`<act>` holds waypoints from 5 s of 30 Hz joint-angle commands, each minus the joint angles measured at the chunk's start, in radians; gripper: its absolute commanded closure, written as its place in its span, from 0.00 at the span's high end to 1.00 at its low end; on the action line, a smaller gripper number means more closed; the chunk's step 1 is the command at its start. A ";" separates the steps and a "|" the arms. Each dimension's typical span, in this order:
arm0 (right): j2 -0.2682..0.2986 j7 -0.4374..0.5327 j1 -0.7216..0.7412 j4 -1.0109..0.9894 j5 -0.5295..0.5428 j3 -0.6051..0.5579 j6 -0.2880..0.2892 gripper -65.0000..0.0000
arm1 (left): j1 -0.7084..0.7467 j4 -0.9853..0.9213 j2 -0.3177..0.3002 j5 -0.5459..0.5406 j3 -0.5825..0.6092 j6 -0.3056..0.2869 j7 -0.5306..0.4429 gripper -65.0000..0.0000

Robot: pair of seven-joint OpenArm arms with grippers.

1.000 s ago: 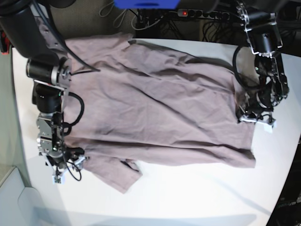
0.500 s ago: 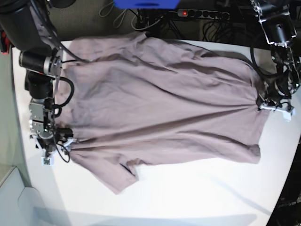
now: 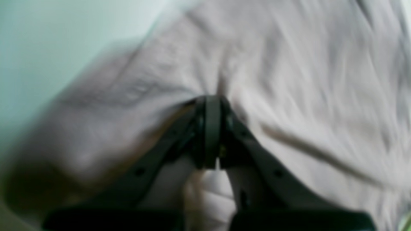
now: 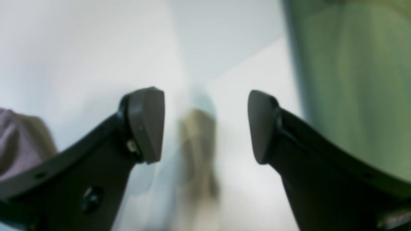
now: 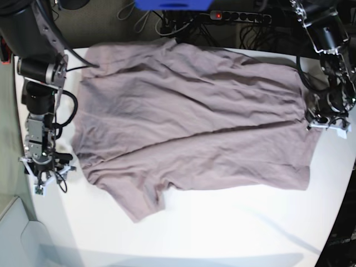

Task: Layout the t-shirt on the table in an organized manner, then fold the t-shirt properly

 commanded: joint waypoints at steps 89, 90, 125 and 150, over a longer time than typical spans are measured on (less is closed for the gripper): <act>-0.189 -0.011 0.040 0.049 0.007 -0.186 -0.165 0.62 | 0.004 0.243 0.183 -0.397 -0.051 0.012 0.296 0.00; -0.194 -0.034 0.016 0.112 0.007 -0.186 -0.165 0.62 | -0.008 0.238 0.188 -0.397 -0.056 0.012 0.293 0.00; -0.286 -0.205 -0.033 0.252 0.005 -0.193 -0.027 0.62 | -0.103 0.013 0.170 0.048 0.274 0.009 0.183 0.00; -0.428 -0.208 -0.020 0.206 0.005 -0.196 -0.022 0.62 | -0.008 0.059 0.188 -0.051 0.575 0.014 0.250 0.00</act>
